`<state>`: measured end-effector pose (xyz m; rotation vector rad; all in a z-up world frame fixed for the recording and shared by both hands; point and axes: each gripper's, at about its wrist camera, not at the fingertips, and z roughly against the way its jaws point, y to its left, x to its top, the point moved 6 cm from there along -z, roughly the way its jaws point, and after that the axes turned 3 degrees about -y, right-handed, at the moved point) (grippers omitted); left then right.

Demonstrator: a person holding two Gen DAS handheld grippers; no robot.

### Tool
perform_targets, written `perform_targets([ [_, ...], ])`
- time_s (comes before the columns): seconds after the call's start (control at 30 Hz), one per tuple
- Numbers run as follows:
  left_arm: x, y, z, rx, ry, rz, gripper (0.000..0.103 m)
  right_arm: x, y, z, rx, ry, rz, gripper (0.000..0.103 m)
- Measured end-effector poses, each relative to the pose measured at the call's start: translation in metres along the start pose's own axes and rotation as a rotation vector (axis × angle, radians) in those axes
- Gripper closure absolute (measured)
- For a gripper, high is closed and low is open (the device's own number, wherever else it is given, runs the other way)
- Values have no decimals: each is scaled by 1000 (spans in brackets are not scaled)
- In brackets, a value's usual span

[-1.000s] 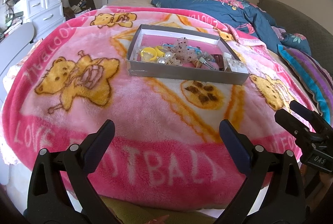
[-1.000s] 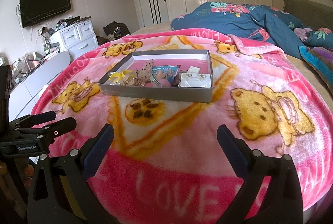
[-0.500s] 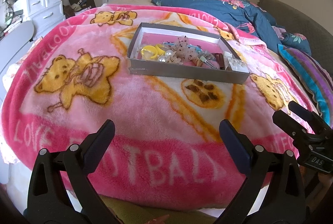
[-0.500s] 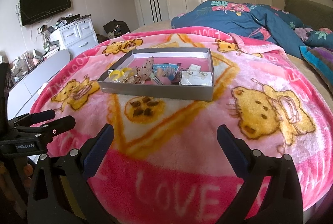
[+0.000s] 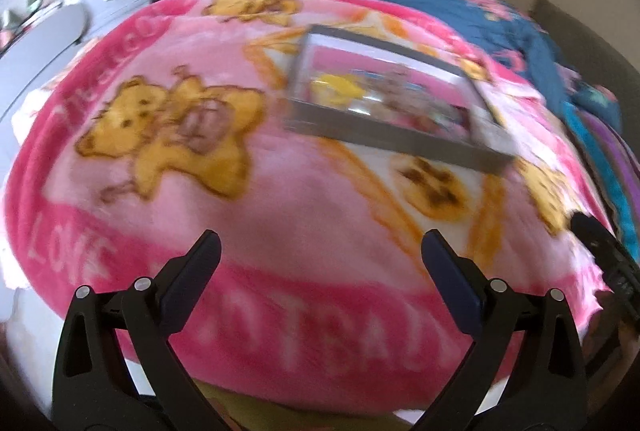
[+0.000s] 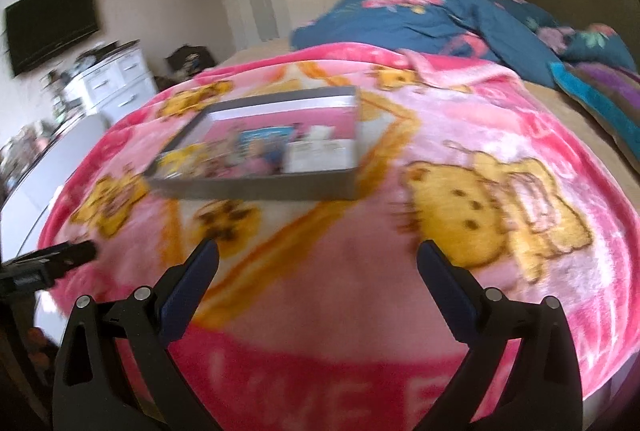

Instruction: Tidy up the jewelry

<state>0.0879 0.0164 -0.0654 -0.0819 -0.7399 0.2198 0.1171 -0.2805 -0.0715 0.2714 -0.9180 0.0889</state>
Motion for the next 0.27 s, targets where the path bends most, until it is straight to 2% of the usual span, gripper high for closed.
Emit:
perform_targets([
  [0.1, 34, 47, -22, 98, 19, 112, 9, 16, -51, -27, -108, 32, -56, 4],
  [0.27, 83, 125, -70, 284, 42, 243, 9, 46, -171, -83, -345, 121, -168, 4],
])
